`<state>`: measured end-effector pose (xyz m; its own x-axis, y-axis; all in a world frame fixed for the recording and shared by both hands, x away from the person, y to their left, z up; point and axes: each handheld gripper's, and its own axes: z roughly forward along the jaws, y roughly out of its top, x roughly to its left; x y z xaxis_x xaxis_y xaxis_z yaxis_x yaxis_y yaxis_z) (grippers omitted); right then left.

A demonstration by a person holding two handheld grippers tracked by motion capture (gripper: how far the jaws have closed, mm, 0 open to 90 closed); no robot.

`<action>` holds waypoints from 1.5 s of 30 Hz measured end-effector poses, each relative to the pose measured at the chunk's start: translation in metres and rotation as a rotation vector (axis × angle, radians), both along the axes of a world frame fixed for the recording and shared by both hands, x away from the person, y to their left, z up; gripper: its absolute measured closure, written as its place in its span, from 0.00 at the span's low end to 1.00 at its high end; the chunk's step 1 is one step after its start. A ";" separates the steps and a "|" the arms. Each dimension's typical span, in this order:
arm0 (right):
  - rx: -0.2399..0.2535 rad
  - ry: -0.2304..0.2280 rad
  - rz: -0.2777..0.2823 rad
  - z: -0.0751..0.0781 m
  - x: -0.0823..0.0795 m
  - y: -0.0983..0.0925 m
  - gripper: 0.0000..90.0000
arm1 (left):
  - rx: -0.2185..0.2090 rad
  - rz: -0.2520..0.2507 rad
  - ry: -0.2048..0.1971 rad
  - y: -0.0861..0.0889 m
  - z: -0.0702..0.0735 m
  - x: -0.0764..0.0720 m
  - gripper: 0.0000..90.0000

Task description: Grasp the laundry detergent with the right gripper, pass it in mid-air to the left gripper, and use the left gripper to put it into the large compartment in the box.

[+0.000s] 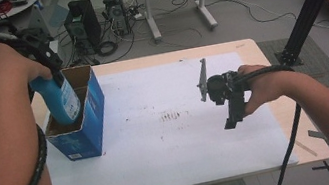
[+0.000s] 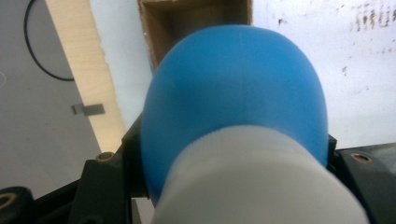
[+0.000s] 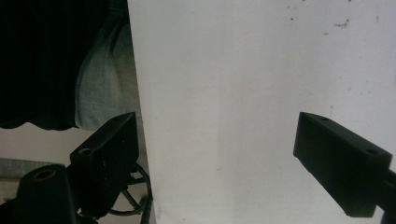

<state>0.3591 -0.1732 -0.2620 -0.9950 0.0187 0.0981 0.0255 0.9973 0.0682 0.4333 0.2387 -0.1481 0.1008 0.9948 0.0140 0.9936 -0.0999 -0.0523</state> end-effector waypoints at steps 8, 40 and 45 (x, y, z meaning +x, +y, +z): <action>0.008 -0.006 0.002 0.000 -0.001 0.001 0.16 | -0.002 0.022 -0.002 0.005 -0.035 -0.001 0.44; 0.004 -0.004 0.000 -0.001 -0.002 0.001 0.15 | -0.009 0.042 -0.012 0.012 -0.130 0.006 0.44; 0.003 -0.001 0.003 -0.002 -0.003 0.001 0.15 | -0.005 0.039 -0.007 0.011 -0.136 0.007 0.44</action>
